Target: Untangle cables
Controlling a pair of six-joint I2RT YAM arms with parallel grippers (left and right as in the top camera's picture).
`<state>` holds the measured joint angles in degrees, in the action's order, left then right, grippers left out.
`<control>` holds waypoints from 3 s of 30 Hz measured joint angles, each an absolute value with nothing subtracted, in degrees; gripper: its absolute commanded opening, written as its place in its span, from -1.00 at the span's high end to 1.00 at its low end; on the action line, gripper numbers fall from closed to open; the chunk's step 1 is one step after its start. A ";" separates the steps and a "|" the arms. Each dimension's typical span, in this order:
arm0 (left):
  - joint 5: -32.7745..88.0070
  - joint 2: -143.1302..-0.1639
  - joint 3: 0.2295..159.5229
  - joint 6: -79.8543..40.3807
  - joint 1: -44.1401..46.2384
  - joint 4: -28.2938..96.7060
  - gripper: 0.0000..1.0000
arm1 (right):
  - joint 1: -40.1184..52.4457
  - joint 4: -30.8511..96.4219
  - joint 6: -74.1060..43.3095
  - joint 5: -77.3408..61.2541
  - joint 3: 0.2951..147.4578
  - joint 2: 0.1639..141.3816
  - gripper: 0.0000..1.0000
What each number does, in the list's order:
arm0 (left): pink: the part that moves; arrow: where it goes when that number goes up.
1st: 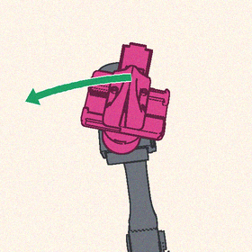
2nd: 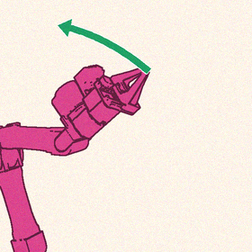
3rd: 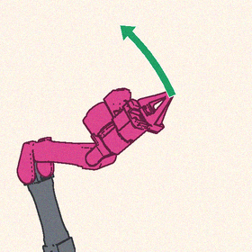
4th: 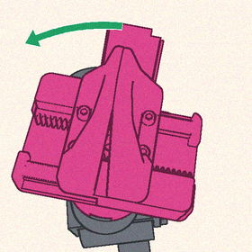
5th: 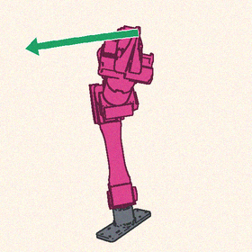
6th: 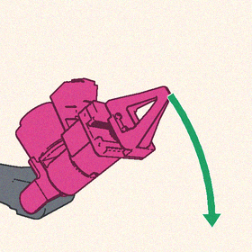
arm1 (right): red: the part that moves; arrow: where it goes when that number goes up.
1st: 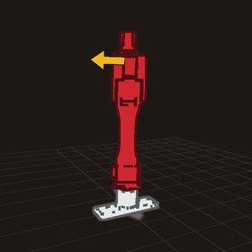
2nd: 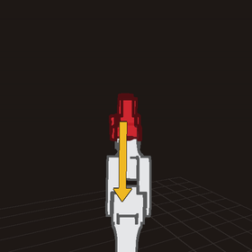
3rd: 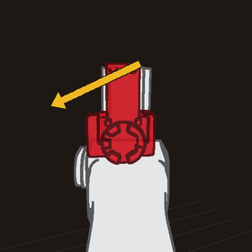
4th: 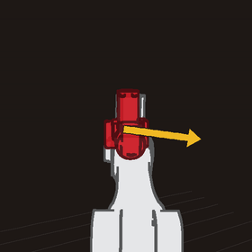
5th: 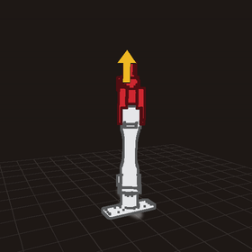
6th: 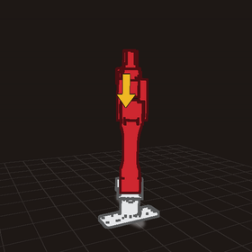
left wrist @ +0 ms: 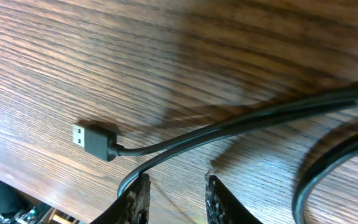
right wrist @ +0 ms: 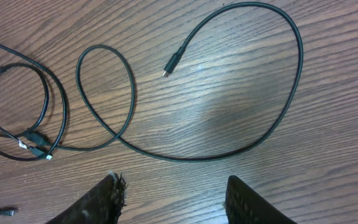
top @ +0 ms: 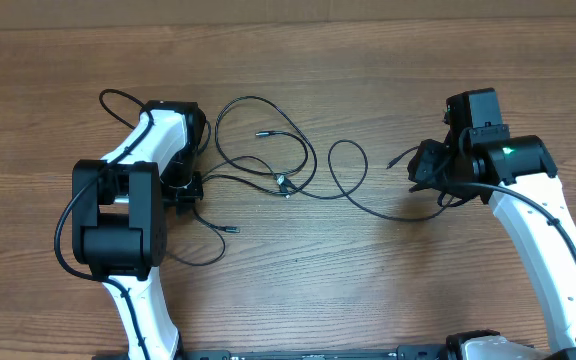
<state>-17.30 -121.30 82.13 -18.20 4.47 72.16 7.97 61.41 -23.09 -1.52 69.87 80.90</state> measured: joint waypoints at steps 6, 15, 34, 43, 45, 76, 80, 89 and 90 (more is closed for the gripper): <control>-18.61 -121.27 82.13 -18.09 4.45 71.20 0.38 | 7.97 61.41 -23.07 -1.52 69.87 80.90 -0.02; -18.13 -121.08 82.19 -14.87 4.45 66.74 0.43 | 7.97 61.23 -23.07 -1.50 69.87 80.90 -0.02; -17.12 -120.64 85.17 -4.80 4.45 63.00 0.41 | 7.97 60.88 -23.07 -1.50 69.87 80.90 -0.02; -17.39 -120.64 86.85 -2.61 4.45 62.06 0.21 | 7.97 60.86 -23.05 -1.50 69.87 80.90 -0.02; -17.10 -120.64 86.83 -2.50 4.45 62.11 0.15 | 7.97 60.86 -23.07 -1.52 69.87 80.90 -0.02; -16.05 -119.04 80.51 -3.66 2.46 59.37 0.91 | 7.97 60.90 -23.07 -1.52 69.87 80.93 -0.02; -15.44 -119.04 81.84 -4.75 1.41 61.63 0.91 | 7.97 60.93 -23.05 -1.52 69.87 80.93 -0.02; -11.99 -113.12 97.06 -5.87 -8.88 69.43 0.92 | 7.94 60.95 -23.05 -1.52 69.87 80.95 -0.02; -11.92 -112.03 98.65 -5.89 -9.76 69.71 0.91 | 7.97 60.95 -23.05 -1.52 69.87 80.95 -0.02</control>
<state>-11.92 -112.03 98.65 -5.89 -9.76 69.71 7.97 60.95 -23.05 -1.52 69.87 80.95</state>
